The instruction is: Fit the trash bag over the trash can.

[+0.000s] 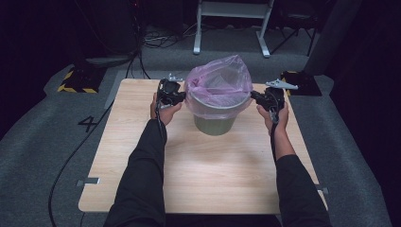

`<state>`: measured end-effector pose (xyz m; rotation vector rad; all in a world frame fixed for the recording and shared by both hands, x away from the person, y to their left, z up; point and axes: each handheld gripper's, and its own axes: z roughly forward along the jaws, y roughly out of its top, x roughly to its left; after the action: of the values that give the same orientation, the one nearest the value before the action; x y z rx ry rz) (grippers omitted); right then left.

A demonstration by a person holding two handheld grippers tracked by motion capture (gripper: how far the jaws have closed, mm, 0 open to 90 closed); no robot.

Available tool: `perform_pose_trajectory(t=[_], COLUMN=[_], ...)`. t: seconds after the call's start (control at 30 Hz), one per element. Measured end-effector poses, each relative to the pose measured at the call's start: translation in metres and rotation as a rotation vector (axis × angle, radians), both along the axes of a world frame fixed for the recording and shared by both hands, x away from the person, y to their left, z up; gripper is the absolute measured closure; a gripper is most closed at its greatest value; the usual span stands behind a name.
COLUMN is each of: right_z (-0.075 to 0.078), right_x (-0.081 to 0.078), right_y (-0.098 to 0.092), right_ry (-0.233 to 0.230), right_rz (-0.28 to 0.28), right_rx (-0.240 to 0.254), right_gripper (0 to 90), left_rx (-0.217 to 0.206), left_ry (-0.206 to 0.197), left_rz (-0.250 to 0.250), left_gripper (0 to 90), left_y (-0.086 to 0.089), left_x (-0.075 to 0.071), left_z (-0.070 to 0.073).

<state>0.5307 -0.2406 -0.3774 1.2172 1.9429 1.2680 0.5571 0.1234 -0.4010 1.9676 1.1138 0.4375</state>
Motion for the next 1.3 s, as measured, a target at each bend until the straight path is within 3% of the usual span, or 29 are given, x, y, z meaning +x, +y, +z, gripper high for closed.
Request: perform_pose_trajectory(t=[0.13,0.2,0.3,0.47,0.53,0.6,0.67,0.77,0.93,1.17,1.23,1.3], right_z=[-0.003,-0.004,-0.006,0.001,0.006,0.011,0.015,0.021,0.029,0.033,0.031,0.028], right_x=[0.001,0.001,-0.001,-0.008,-0.011,-0.015,-0.017,-0.02,-0.016,-0.002,0.002,0.005], right_y=[0.002,0.002,0.0,-0.012,-0.018,-0.024,-0.029,-0.03,-0.023,-0.007,-0.001,0.002], right_ry=[0.006,0.01,0.01,-0.036,-0.053,-0.08,-0.105,-0.136,-0.134,-0.074,-0.041,-0.002], right_rz=[0.008,0.01,0.016,0.022,0.014,0.017,0.038,0.088,0.169,0.186,0.15,0.152], right_rx=[-0.003,0.001,-0.002,0.015,0.021,0.035,0.07,0.107,0.17,0.176,0.137,0.126], right_gripper=[90.0,90.0,89.8,74.3,67.3,59.9,52.3,42.5,33.5,29.1,30.9,30.8], left_rx=[0.004,-0.003,-0.011,-0.03,-0.091,-0.126,-0.187,-0.224,-0.276,-0.309,-0.309,-0.311], left_ry=[0.073,0.089,0.07,-0.019,-0.037,-0.073,-0.108,-0.154,-0.171,-0.164,-0.159,-0.154], left_rz=[-0.011,-0.013,0.005,0.026,0.044,0.072,0.042,0.002,-0.062,-0.099,-0.102,-0.108], left_gripper=[89.9,89.9,88.8,49.3,38.8,30.2,27.9,27.7,26.5,31.0,33.6,34.6], left_y=[0.0,0.0,0.005,0.02,0.031,0.04,0.049,0.054,0.044,0.026,0.023,0.023], left_x=[0.004,0.004,0.001,-0.009,-0.012,-0.016,-0.02,-0.026,-0.027,-0.022,-0.022,-0.022], left_z=[-0.01,-0.012,-0.013,-0.006,-0.001,0.005,0.012,0.022,0.034,0.04,0.04,0.04])
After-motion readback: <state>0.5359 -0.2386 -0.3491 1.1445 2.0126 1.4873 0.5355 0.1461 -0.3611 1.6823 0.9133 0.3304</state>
